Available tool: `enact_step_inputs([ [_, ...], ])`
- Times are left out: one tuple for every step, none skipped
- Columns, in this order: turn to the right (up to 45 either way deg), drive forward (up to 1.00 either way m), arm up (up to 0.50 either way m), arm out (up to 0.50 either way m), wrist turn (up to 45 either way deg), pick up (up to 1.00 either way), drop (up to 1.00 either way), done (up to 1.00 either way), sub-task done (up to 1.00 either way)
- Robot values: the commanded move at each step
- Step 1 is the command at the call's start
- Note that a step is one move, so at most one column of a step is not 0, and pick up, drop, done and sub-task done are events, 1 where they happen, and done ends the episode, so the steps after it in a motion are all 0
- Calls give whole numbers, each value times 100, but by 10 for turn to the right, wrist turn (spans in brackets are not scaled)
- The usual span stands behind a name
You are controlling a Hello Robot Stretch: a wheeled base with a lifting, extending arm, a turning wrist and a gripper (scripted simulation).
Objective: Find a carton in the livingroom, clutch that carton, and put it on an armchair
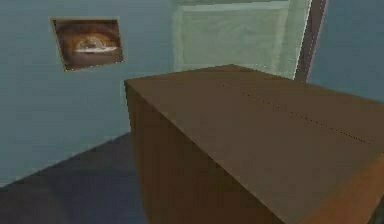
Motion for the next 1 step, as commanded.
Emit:
enact_step_inputs([
  [-270, 0, 0, 0, 0, 0, 0, 0, 0],
])
